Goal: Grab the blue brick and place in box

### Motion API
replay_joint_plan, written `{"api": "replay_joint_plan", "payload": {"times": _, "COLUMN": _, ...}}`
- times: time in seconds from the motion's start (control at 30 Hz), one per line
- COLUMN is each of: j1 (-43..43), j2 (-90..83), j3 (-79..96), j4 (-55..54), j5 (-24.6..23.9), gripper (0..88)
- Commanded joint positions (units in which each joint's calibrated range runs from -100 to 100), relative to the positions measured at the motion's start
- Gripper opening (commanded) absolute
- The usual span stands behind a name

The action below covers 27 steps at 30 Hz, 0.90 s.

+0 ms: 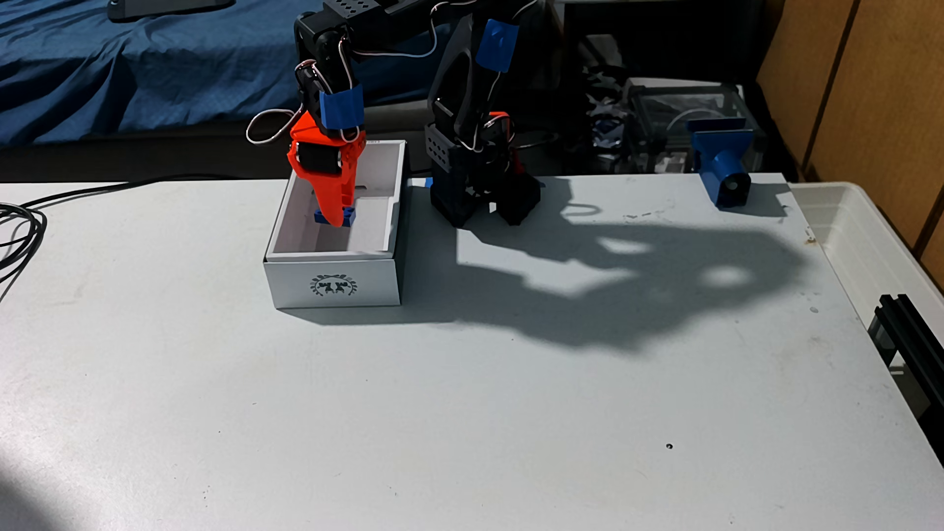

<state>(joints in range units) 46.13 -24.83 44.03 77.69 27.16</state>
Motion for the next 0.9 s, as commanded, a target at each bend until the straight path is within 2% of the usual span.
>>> {"api": "replay_joint_plan", "payload": {"times": 0.0, "j1": 1.2, "j2": -1.6, "j3": -0.1, "j4": -0.5, "j5": 1.2, "gripper": 13.1}}
{"api": "replay_joint_plan", "payload": {"times": 0.5, "j1": 2.6, "j2": -1.8, "j3": -3.7, "j4": 0.5, "j5": 1.1, "gripper": 12.6}}
{"api": "replay_joint_plan", "payload": {"times": 0.87, "j1": 1.7, "j2": -1.8, "j3": -17.6, "j4": 11.7, "j5": 0.1, "gripper": 12.6}}
